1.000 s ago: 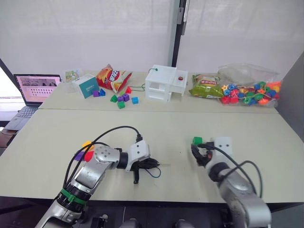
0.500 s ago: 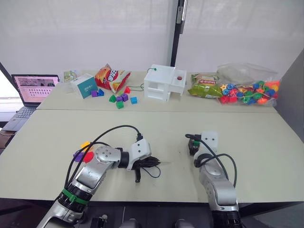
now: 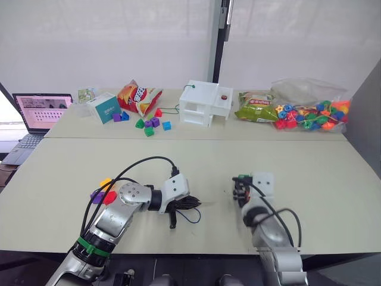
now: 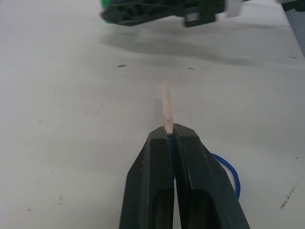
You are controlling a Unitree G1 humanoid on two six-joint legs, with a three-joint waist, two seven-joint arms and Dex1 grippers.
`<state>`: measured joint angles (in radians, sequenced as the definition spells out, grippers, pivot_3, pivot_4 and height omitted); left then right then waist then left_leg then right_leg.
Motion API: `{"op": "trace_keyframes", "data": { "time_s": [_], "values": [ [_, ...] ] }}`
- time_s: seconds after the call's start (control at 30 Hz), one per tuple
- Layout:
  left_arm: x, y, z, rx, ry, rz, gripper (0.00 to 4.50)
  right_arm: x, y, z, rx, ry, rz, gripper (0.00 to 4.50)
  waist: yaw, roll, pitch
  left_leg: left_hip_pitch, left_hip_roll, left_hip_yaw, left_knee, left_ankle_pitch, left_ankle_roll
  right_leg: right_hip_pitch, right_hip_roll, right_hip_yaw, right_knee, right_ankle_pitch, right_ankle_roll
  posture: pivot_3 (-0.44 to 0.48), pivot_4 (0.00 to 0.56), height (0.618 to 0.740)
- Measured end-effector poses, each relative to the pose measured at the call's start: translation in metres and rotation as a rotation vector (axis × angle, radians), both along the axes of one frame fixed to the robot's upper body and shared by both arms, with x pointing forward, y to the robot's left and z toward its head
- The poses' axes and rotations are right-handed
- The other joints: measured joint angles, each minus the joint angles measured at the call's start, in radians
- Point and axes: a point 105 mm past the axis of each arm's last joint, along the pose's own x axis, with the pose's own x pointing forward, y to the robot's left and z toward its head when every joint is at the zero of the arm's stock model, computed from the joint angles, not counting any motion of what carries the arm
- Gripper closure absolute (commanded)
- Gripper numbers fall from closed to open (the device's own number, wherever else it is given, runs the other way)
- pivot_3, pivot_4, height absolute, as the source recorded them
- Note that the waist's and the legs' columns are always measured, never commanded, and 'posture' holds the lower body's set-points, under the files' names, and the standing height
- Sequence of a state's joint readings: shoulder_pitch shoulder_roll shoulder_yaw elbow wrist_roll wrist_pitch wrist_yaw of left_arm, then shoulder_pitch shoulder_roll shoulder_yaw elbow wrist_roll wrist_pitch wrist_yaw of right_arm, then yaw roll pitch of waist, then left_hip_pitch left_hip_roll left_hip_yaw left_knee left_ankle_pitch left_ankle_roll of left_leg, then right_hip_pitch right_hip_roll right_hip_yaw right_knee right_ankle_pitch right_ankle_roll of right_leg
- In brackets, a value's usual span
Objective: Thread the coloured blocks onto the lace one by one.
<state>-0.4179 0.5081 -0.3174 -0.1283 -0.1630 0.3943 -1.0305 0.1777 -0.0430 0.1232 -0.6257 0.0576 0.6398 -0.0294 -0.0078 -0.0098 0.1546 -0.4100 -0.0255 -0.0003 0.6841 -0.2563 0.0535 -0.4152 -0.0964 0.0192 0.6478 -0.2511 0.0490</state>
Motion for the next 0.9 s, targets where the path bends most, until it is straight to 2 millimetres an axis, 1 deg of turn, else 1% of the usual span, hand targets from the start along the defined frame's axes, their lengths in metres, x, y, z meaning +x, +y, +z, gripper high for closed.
{"op": "trace_keyframes", "data": {
  "time_s": [0.03, 0.07, 0.1, 0.2, 0.3, 0.37, 0.47, 0.53, 0.57, 0.6, 0.63, 0.7, 0.73, 0.77, 0.83, 0.87, 0.9],
  "values": [
    [0.001, 0.001, -0.001, 0.003, 0.003, 0.004, 4.5, -0.014, 0.003, -0.007, -0.011, 0.043, 0.022, 3.32, -0.002, 0.0, 0.0, 0.0, 0.0, 0.0, 0.0, 0.0, 0.0, 0.0, 0.0, 0.0, 0.0, 0.0, 0.0, 0.0, 0.15, 0.74],
    [0.001, 0.001, -0.001, 0.002, 0.007, 0.005, 4.5, -0.022, 0.006, -0.007, -0.014, 0.065, 0.033, 3.32, -0.004, -0.001, 0.0, 0.001, 0.0, 0.001, 0.0, 0.0, 0.0, 0.001, 0.0, 0.0, -0.001, 0.0, 0.0, 0.0, 0.15, 0.74],
    [0.001, -0.001, -0.001, -0.003, 0.005, -0.001, 4.5, -0.024, 0.007, -0.008, -0.01, 0.079, 0.034, 3.32, -0.004, -0.001, -0.001, 0.002, 0.001, 0.0, 0.0, 0.001, -0.001, 0.002, 0.001, 0.0, -0.002, 0.0, -0.001, 0.0, 0.15, 0.74],
    [0.001, -0.001, -0.001, 0.0, 0.005, -0.004, 4.5, -0.021, 0.011, -0.008, 0.013, 0.083, 0.026, 3.32, 0.011, -0.001, -0.001, 0.004, 0.003, -0.002, -0.002, 0.001, -0.002, 0.003, 0.003, -0.003, -0.001, -0.003, -0.004, 0.0, 0.15, 0.74],
    [0.001, 0.0, -0.001, 0.001, 0.005, -0.005, 4.5, -0.017, 0.013, -0.008, 0.028, 0.074, 0.023, 3.32, 0.013, -0.001, -0.001, 0.005, 0.005, -0.002, -0.004, 0.002, -0.003, 0.003, 0.005, -0.004, -0.001, -0.003, -0.005, 0.0, 0.15, 0.74],
    [0.001, 0.0, -0.001, 0.001, 0.005, -0.005, 4.5, -0.016, 0.013, -0.008, 0.034, 0.068, 0.016, 2.26, 0.013, -0.001, -0.001, 0.005, 0.005, -0.002, -0.004, 0.003, -0.004, 0.003, 0.005, -0.004, 0.0, -0.003, -0.006, 0.0, 0.15, 0.74],
    [0.001, 0.0, -0.001, 0.003, 0.004, -0.003, 4.5, -0.016, 0.01, -0.006, 0.034, 0.053, 0.031, 1.27, 0.016, -0.001, -0.001, 0.004, 0.005, -0.002, -0.004, 0.003, -0.005, 0.003, 0.005, -0.004, 0.0, -0.003, -0.006, 0.0, 0.15, 0.74],
    [0.001, 0.0, -0.001, 0.003, 0.004, -0.001, 4.5, -0.014, 0.011, 0.003, 0.023, 0.02, 0.072, 0.6, 0.015, -0.001, -0.001, 0.004, 0.004, -0.002, -0.003, 0.003, -0.004, 0.003, 0.004, -0.003, -0.001, -0.003, -0.006, 0.0, 0.15, 0.74],
    [0.001, 0.0, -0.001, 0.003, 0.003, 0.0, 4.5, -0.014, 0.012, 0.009, 0.015, -0.002, 0.111, 0.16, 0.014, -0.001, 0.0, 0.004, 0.003, -0.001, -0.003, 0.003, -0.004, 0.003, 0.003, -0.003, -0.001, -0.003, -0.005, 0.0, 0.15, 0.74],
    [0.002, 0.001, -0.001, 0.003, 0.003, 0.002, 4.5, -0.014, 0.012, 0.016, 0.004, -0.023, 0.144, 0.04, 0.014, -0.001, -0.001, 0.004, 0.003, -0.001, -0.003, 0.003, -0.004, 0.003, 0.003, -0.003, -0.001, -0.003, -0.005, 0.0, 0.15, 0.74],
    [0.002, 0.001, -0.001, 0.002, 0.002, 0.004, 4.5, -0.011, 0.013, 0.023, -0.013, -0.039, 0.194, 0.04, 0.012, -0.001, 0.0, 0.004, 0.003, -0.001, -0.002, 0.003, -0.004, 0.004, 0.003, -0.003, -0.001, -0.003, -0.005, 0.0, 0.15, 0.74],
    [0.002, 0.001, -0.001, 0.0, 0.002, 0.004, 4.5, -0.005, 0.01, 0.045, -0.066, -0.097, 0.297, 0.04, 0.009, -0.002, 0.0, 0.005, 0.003, -0.001, -0.001, 0.003, -0.004, 0.005, 0.003, -0.003, -0.001, -0.002, -0.005, 0.0, 0.15, 0.74],
    [0.002, 0.001, -0.001, 0.001, 0.003, 0.006, 4.5, -0.004, 0.007, 0.056, -0.081, -0.122, 0.34, 0.04, 0.01, -0.002, 0.0, 0.007, 0.004, -0.003, -0.001, 0.003, -0.004, 0.008, 0.004, -0.004, -0.001, -0.002, -0.005, 0.0, 0.15, 0.74],
    [0.002, 0.001, -0.002, 0.001, 0.003, 0.007, 4.5, -0.004, 0.008, 0.063, -0.094, -0.126, 0.415, 0.04, 0.01, -0.002, 0.0, 0.009, 0.004, -0.003, -0.001, 0.003, -0.004, 0.01, 0.004, -0.004, -0.002, -0.002, -0.005, 0.0, 0.15, 0.74],
    [0.002, 0.001, -0.001, 0.0, 0.003, 0.007, 4.5, -0.005, 0.01, 0.071, -0.101, -0.094, 0.591, 0.04, 0.009, -0.002, 0.0, 0.01, 0.004, -0.002, -0.001, 0.002, -0.003, 0.011, 0.004, -0.004, -0.002, -0.003, -0.005, 0.0, 0.15, 0.74],
    [0.001, 0.001, -0.001, 0.0, 0.002, 0.006, 4.5, -0.006, 0.009, 0.073, -0.11, -0.054, 0.705, 0.04, 0.008, -0.002, 0.0, 0.01, 0.004, -0.002, -0.001, 0.002, -0.003, 0.012, 0.004, -0.004, -0.003, -0.002, -0.005, 0.0, 0.15, 0.74],
    [0.0, 0.0, 0.0, -0.001, 0.0, 0.003, 4.5, -0.007, 0.003, 0.073, -0.131, 0.007, 0.822, 0.04, 0.009, -0.002, 0.0, 0.01, 0.004, -0.002, -0.001, 0.002, -0.003, 0.013, 0.004, -0.004, -0.004, -0.003, -0.005, 0.0, 0.15, 0.74]
  ]
}}
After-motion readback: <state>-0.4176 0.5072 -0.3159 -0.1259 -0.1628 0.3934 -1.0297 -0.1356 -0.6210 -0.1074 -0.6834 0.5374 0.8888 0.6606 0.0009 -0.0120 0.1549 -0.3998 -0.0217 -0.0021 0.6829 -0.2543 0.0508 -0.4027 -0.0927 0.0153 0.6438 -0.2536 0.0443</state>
